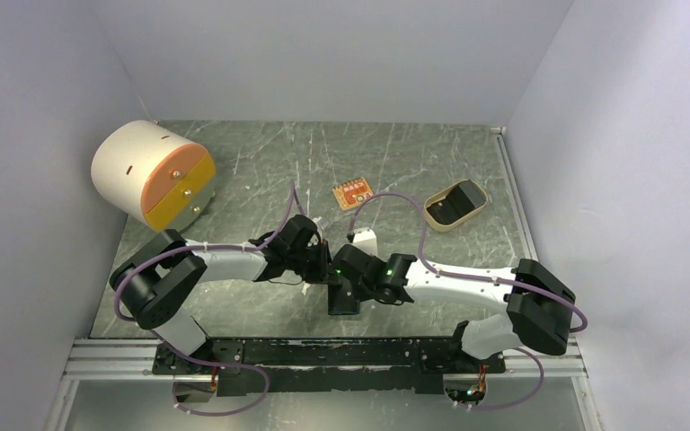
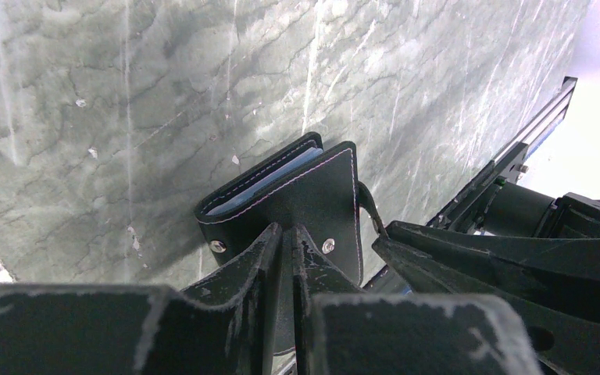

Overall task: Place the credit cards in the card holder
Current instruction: Close the card holder at the center of the board.

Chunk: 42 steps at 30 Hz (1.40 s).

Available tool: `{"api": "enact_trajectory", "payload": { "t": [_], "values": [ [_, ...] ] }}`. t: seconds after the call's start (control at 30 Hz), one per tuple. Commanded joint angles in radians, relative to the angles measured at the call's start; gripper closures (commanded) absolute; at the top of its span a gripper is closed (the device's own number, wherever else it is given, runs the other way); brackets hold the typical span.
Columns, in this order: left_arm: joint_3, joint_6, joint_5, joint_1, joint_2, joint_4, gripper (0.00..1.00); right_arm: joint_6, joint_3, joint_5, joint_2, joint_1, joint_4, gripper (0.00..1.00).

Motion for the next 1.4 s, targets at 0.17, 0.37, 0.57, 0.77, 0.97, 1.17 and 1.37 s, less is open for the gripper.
{"api": "enact_trajectory", "payload": {
  "t": [0.17,0.37,0.57,0.77,0.97,1.17,1.37],
  "values": [
    [-0.013,0.013,0.009,-0.006,0.016,-0.033,0.83,0.005,0.014,0.014,-0.005,0.008,0.013,1.0],
    [-0.011,0.013,0.011,-0.006,0.019,-0.031,0.84,-0.004,-0.027,-0.029,-0.023,0.009,0.097,1.0],
    [-0.013,0.012,0.009,-0.006,0.017,-0.033,0.83,-0.013,-0.044,-0.064,-0.016,0.009,0.16,1.0],
    [-0.014,0.012,0.007,-0.006,0.014,-0.036,0.84,-0.02,-0.039,-0.086,0.01,0.008,0.181,1.0],
    [-0.016,0.012,0.006,-0.006,0.011,-0.036,0.84,-0.019,-0.044,-0.09,0.019,0.008,0.181,1.0],
    [-0.016,0.011,0.009,-0.006,0.015,-0.033,0.84,-0.024,-0.037,-0.086,0.041,0.007,0.181,1.0],
    [-0.014,0.012,0.009,-0.006,0.015,-0.034,0.84,-0.024,-0.048,-0.096,0.046,0.007,0.194,1.0]
  ]
}}
